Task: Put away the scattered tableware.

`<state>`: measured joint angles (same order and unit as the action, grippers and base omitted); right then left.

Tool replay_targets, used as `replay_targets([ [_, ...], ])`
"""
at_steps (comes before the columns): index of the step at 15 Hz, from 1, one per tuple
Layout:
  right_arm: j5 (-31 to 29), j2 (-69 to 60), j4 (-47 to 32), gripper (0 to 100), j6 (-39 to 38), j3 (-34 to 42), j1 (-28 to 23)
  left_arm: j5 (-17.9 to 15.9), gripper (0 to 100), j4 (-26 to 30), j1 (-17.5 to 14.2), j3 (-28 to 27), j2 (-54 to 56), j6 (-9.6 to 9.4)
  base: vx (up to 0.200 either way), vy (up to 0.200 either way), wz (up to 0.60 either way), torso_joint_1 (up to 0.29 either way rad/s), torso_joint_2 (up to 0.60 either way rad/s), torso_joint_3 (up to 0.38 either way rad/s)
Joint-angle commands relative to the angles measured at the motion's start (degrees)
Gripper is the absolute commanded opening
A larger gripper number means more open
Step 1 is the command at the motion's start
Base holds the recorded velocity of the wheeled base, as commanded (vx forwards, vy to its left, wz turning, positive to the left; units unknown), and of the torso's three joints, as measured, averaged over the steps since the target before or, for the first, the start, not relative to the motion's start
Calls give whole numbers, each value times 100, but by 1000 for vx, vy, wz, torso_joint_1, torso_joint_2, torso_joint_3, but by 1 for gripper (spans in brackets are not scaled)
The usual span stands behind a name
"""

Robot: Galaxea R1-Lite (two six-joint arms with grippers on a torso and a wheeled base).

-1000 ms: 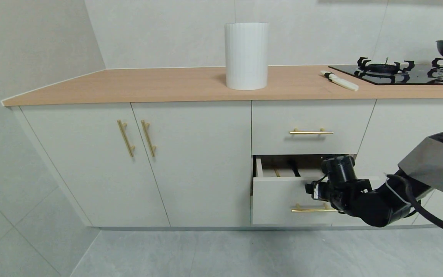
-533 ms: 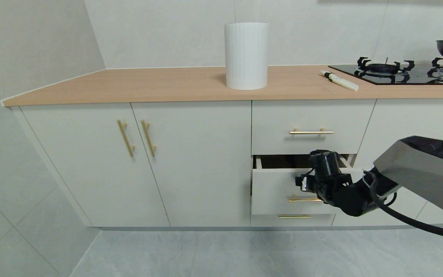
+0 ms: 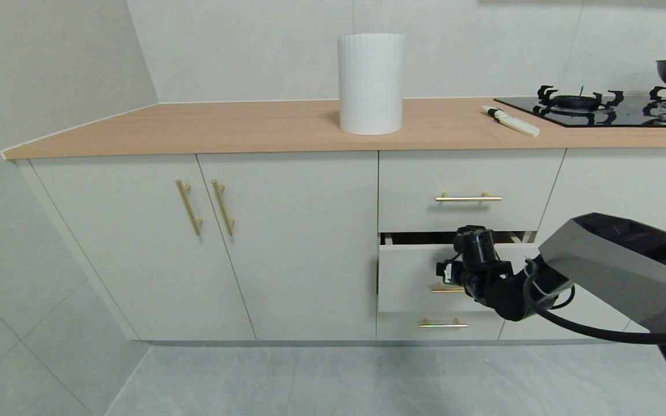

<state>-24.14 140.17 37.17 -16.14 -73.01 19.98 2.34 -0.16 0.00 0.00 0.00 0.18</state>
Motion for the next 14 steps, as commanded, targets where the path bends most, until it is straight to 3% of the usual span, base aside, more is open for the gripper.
replay_targets([
  [1, 6, 107, 10, 100, -21, -108, -47, 3, 100, -2, 0, 0, 0, -1, 0, 0, 0, 0, 0, 0],
  [14, -3, 687, 106, 100, -284, -1022, -601, 3, 100, -2, 0, 0, 0, -1, 0, 0, 0, 0, 0, 0],
])
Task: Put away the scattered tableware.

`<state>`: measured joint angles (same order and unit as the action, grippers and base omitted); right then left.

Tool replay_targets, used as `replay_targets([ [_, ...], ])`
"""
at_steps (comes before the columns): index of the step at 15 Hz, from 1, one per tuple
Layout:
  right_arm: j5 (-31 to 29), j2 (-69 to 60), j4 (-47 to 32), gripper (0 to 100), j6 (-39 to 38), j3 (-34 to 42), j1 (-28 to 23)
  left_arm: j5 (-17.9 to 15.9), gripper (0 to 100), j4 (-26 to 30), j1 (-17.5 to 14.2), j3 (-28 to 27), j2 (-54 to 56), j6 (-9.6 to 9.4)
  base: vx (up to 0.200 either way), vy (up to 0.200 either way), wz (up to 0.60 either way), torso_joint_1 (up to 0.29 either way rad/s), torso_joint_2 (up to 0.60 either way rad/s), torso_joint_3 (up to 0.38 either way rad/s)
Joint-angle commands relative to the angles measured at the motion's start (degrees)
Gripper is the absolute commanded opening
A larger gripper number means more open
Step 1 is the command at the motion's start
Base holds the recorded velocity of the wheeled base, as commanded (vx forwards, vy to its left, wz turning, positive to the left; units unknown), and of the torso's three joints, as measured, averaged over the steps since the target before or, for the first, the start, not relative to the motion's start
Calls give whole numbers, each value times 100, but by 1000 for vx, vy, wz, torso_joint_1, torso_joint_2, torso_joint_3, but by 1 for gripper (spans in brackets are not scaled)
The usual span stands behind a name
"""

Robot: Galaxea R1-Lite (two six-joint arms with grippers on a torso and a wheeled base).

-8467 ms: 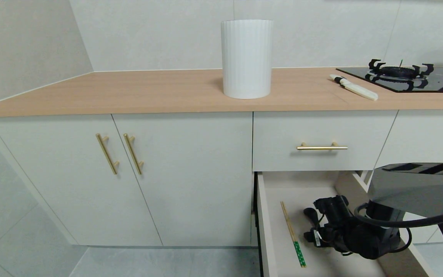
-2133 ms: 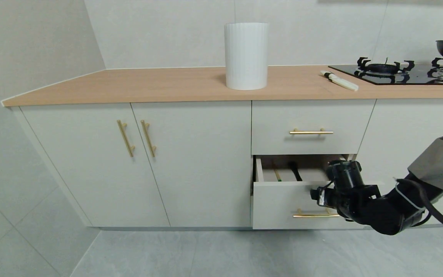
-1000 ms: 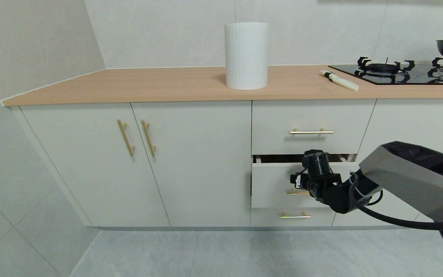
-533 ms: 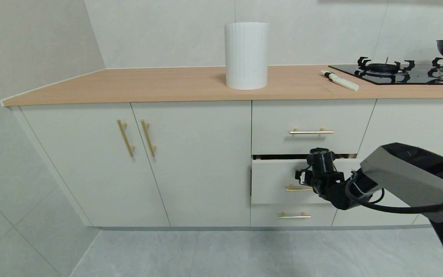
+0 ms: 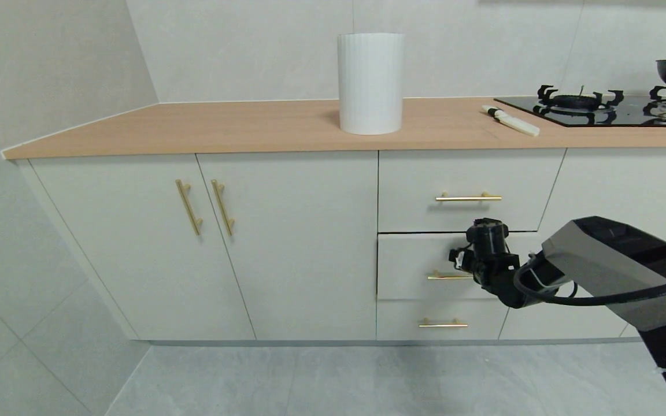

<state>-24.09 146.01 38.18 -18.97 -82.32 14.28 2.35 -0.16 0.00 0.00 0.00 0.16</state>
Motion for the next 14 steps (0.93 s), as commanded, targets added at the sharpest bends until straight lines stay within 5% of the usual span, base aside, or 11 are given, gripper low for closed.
replay_targets([
  [1, -8, 183, 5, 100, -2, -196, -83, 2, 100, -2, 0, 0, 0, 2, 0, 0, 0, 0, 0, 0],
  [14, 18, 332, -39, 100, 7, -530, -109, 2, 100, -2, 0, 0, 0, 2, 0, 0, 0, 0, 0, 0],
])
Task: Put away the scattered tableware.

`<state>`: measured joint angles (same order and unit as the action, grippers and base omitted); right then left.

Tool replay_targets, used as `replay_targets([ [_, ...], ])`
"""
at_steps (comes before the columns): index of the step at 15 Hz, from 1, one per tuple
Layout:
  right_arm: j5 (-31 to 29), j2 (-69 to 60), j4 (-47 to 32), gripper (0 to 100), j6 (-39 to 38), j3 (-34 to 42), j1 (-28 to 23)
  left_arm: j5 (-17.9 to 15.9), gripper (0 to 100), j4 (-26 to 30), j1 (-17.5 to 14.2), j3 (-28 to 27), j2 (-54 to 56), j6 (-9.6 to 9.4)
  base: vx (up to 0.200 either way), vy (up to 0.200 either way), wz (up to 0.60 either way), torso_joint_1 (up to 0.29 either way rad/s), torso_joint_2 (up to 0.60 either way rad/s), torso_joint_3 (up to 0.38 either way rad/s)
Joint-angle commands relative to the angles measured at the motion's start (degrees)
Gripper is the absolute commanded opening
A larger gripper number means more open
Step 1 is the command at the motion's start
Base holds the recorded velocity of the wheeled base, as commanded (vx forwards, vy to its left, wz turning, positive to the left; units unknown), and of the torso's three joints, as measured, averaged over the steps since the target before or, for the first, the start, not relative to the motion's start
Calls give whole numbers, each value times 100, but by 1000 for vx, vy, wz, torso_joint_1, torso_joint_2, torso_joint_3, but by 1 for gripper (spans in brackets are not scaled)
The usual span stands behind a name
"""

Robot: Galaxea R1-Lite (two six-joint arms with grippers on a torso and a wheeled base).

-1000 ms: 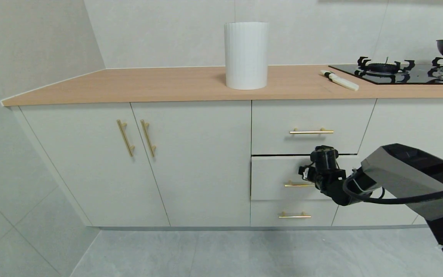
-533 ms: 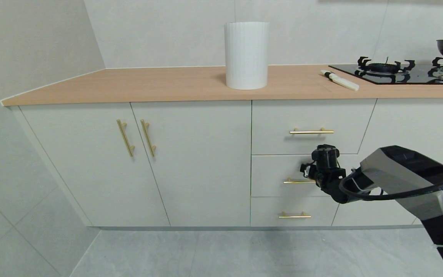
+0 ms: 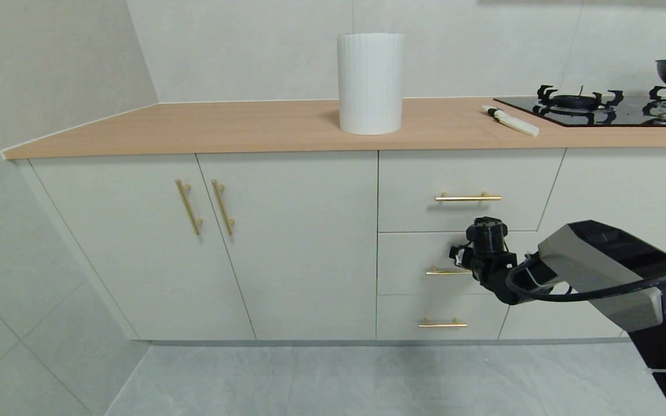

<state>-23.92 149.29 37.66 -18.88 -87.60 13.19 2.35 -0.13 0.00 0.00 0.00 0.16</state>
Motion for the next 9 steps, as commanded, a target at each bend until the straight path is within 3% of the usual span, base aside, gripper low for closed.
replay_targets([
  [1, 1, 22, -4, 100, -1, -82, -1, 2, 100, -4, 0, 0, 0, 2, 0, 0, 0, 0, 0, 0],
  [9, -34, -5, -4, 100, -1, -46, -1, 2, 100, -4, 0, 0, 0, 2, 0, 0, 0, 0, 0, 0],
])
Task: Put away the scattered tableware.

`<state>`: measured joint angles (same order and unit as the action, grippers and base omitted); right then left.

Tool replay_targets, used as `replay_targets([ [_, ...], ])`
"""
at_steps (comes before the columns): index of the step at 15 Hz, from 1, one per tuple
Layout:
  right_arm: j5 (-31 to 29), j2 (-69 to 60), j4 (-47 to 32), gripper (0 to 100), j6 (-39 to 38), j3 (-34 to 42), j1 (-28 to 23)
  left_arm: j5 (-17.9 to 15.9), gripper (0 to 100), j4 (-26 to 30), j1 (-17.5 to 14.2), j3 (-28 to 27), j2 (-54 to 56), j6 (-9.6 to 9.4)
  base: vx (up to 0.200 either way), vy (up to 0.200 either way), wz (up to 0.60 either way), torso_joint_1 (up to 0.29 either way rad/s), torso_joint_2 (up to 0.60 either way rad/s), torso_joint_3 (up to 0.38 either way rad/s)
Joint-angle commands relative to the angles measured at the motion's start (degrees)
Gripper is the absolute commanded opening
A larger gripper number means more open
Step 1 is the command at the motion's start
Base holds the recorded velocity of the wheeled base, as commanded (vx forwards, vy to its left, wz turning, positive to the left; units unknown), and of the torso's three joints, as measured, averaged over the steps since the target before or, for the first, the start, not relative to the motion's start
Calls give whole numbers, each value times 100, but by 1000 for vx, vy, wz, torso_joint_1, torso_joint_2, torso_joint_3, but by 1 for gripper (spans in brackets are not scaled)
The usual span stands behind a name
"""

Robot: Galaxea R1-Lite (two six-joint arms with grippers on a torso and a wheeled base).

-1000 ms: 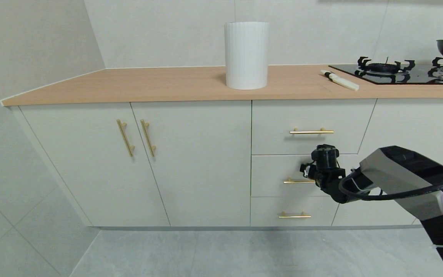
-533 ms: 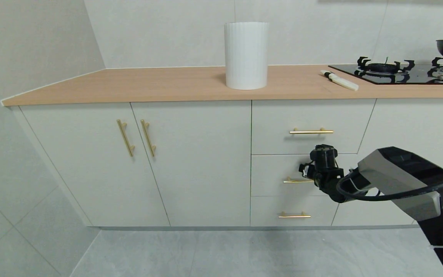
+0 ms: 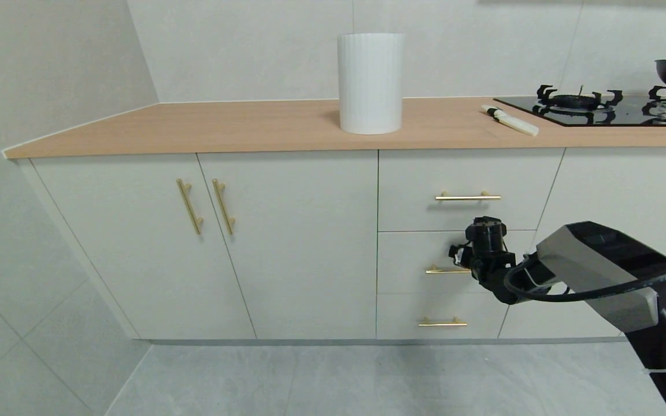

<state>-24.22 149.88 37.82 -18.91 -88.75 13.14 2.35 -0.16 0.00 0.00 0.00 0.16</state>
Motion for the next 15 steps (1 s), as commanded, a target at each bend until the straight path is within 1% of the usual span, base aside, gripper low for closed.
replay_targets([
  [1, 5, -240, -20, 100, 1, 314, 4, 2, 100, -2, 0, 0, 0, 2, 0, 0, 0, 0, 0, 0],
  [4, 225, -1603, 24, 100, 36, 2063, 66, 2, 100, -2, 0, 0, 0, 2, 0, 0, 0, 0, 0, 0],
  [8, 207, -3431, 33, 100, 27, 3443, 4, 2, 100, -2, 0, 0, 0, 2, 0, 0, 0, 0, 0, 0],
  [10, 225, -5109, 33, 100, 45, 4542, 101, 2, 100, -2, 0, 0, 0, 2, 0, 0, 0, 0, 0, 0],
  [11, 199, -5830, 33, 100, 142, 4972, 277, 2, 100, -2, 0, 0, 0, 11, 0, 0, 0, 0, 0, 0],
  [12, 93, -6516, 24, 100, 423, 5342, 373, 2, 100, -2, 0, 0, 0, 2, 0, 0, 0, 0, 0, 0],
  [14, -241, -7606, 24, 100, 968, 5851, 373, 2, 100, -2, 0, 0, 0, 2, 0, 0, 0, 0, 0, 0],
  [15, -267, -8238, -11, 100, 1117, 5983, 338, 2, 100, -2, 0, 0, 0, 2, 0, 0, 0, 0, 0, 0],
])
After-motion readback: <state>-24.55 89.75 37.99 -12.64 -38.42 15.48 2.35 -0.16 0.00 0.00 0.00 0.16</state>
